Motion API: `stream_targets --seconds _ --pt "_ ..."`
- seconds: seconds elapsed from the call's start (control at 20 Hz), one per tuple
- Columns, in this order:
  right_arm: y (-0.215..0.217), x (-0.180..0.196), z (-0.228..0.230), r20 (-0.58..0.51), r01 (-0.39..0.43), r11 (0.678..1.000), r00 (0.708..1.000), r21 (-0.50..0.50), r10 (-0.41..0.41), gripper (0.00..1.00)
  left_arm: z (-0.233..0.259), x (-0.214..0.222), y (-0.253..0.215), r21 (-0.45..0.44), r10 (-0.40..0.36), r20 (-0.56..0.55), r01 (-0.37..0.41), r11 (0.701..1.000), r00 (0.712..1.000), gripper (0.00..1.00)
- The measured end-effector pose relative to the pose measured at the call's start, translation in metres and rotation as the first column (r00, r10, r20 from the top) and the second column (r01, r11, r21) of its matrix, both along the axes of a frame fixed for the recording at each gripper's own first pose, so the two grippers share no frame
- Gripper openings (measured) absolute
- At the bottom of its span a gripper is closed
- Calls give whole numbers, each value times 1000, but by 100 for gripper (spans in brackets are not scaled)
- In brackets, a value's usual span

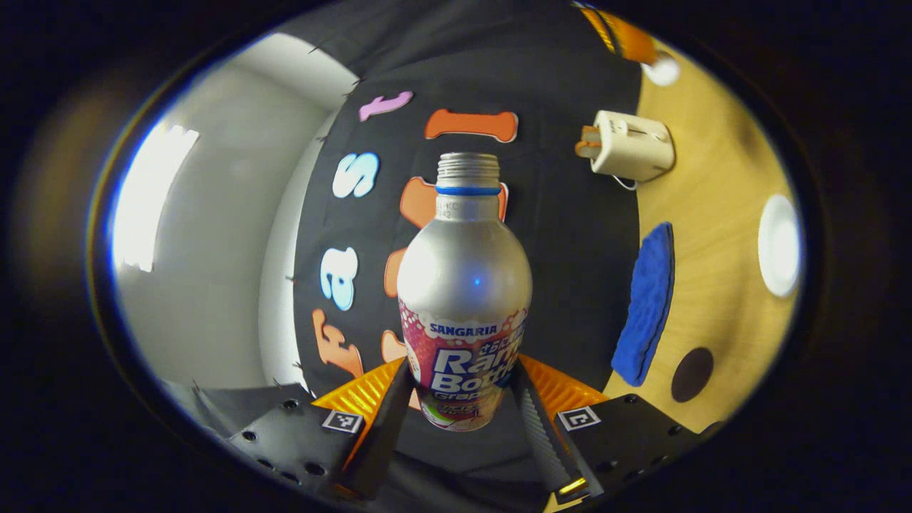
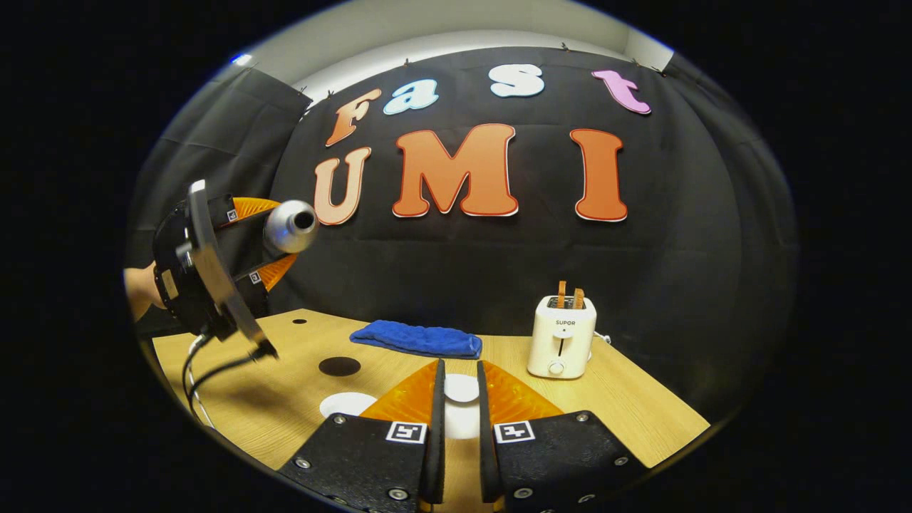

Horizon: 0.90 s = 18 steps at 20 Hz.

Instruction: Open the teacup lid with one hand, grasp the water bottle and pour water into the teacup with the other hand; after pouring, place the water bottle on the coaster and then close the teacup lid.

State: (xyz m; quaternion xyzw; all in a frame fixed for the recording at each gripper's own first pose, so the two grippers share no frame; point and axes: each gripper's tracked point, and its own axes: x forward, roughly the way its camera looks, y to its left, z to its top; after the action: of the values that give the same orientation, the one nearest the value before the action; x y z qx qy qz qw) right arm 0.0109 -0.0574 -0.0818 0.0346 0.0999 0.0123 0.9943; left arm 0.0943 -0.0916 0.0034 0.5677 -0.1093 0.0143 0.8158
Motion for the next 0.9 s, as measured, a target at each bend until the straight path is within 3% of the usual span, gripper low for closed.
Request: stream_targets --seconds 0.1,0.2,0.35,0.45,0.55,0.6,0.9 --pt "7 4 3 7 -10 1000 1000 6 10 20 0 -2 5 -122 -1 -23 -2 993 1000 80" --pt "15 8 4 10 -21 1000 1000 5 21 20 -1 -1 7 -249 -12 -34 3 969 999 84" --pt "27 13 7 19 -45 999 999 -5 45 20 -8 3 13 -448 -40 -74 2 894 996 84" --pt "35 15 10 28 -62 998 998 -11 62 20 -18 10 21 -577 -52 -107 -19 817 993 83" --pt "42 19 11 37 -76 997 996 -12 77 20 -42 26 26 -692 -83 -180 -66 719 980 88" --pt "45 21 11 37 -81 997 996 -11 81 20 -56 34 31 -738 -93 -219 -102 666 971 84" --pt "56 29 1 11 -110 994 994 -18 110 20 -132 51 47 -856 -164 -363 -259 447 917 84"
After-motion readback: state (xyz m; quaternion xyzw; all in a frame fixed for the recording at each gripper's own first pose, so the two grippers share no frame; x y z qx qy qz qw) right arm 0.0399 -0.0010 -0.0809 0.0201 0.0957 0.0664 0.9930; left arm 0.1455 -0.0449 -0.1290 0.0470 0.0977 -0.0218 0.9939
